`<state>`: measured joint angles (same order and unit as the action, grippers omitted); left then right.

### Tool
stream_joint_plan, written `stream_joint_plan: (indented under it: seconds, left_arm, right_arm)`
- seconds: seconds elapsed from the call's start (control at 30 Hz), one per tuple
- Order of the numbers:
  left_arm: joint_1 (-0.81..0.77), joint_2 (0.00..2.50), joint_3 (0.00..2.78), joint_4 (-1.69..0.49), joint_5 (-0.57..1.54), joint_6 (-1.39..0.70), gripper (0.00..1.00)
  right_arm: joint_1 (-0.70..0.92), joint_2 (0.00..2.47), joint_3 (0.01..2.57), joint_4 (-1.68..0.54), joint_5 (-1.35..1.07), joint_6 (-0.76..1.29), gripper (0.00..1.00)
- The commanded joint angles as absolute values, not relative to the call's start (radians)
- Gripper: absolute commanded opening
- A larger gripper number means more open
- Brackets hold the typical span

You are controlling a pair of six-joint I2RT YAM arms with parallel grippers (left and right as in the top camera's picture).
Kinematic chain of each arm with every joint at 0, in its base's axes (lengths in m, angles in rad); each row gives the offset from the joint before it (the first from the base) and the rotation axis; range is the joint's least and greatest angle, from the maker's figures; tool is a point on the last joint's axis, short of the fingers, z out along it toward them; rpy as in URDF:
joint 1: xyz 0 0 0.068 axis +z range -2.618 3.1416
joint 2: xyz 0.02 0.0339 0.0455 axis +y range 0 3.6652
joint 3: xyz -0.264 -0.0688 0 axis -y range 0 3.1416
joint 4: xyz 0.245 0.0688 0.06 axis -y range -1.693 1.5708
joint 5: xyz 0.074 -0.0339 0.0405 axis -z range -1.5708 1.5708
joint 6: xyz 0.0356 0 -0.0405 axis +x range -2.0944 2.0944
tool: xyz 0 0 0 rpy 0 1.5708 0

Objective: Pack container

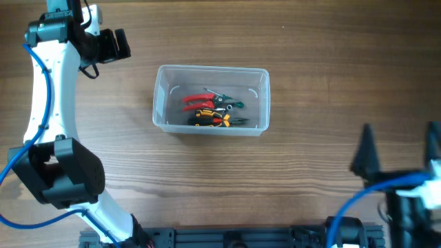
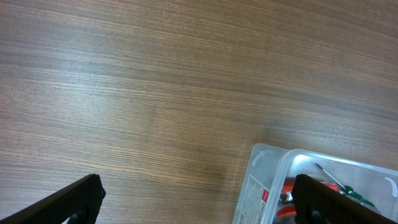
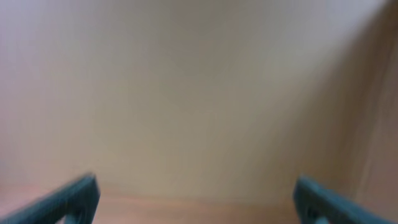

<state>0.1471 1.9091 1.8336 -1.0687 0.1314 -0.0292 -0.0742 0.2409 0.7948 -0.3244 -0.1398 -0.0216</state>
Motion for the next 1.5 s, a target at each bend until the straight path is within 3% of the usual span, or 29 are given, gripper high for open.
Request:
stream_joint_plan:
  seconds: [0.0,0.17,0.47,0.83,1.17,1.3,1.47]
  left_arm:
    - [0.149,1.883,1.833,-1.068,0.137,-0.042,1.0]
    - [0.149,1.883,1.833,-1.068,0.137,-0.042,1.0]
    - [0.149,1.883,1.833,-1.068,0.137,-0.042,1.0]
    - [0.149,1.883,1.833,-1.068,0.137,-0.042,1.0]
    - [0.149,1.883,1.833,-1.068,0.137,-0.042,1.0]
    - [0.149,1.883,1.833,-1.068,0.137,-0.042,1.0]
    - [0.149,1.883,1.833,-1.068,0.137,-0.042,1.0]
  right_arm:
    - [-0.07,0.159,0.556,-0.122,-0.226,0.105,1.0]
    - [-0.07,0.115,0.319,0.087,-0.226,0.177,1.0]
    - [-0.07,0.002,0.117,0.167,-0.179,0.186,1.0]
    - [-0.07,0.002,0.004,0.167,-0.129,0.347,1.0]
    - [-0.07,0.002,0.005,0.052,-0.131,0.345,1.0]
    - [-0.07,0.002,0.005,0.034,-0.143,0.521,1.0]
    - [-0.07,0.002,0.005,0.029,-0.194,0.333,1.0]
